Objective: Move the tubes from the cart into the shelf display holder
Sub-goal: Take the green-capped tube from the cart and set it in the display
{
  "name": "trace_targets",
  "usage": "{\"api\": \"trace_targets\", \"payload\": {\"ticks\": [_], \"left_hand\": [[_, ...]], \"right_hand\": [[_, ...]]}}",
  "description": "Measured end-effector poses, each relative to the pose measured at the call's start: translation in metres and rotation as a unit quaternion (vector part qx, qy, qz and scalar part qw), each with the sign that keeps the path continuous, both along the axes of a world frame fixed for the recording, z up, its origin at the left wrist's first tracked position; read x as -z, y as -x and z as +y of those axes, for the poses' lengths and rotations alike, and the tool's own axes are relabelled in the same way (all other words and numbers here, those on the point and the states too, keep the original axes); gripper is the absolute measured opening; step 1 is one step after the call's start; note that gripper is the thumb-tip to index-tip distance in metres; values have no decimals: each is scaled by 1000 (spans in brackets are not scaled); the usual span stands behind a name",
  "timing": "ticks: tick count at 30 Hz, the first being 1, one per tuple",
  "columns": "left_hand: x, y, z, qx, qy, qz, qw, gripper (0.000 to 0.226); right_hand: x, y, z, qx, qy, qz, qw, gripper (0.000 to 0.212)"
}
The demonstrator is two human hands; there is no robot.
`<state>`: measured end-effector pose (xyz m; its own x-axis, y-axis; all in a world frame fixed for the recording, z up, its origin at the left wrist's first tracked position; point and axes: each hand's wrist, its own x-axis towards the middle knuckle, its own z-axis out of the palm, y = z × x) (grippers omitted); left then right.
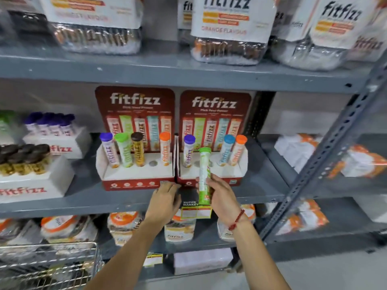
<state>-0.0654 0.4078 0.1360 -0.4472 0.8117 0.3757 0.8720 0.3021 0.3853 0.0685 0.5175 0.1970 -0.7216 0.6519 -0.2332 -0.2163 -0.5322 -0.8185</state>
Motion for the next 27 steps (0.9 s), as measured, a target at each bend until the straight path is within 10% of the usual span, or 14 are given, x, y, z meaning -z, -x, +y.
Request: {"api": "trace_targets", "payload": {"ticks": [20,27], "left_hand": [[38,7,-7,12,70,28,997,43],[39,6,-8,17,78,33,996,45]], "right_hand": [[-8,16,38,57,-276,-132,950,20],[-15,37,49,92,-314,-155,932,53]]}}
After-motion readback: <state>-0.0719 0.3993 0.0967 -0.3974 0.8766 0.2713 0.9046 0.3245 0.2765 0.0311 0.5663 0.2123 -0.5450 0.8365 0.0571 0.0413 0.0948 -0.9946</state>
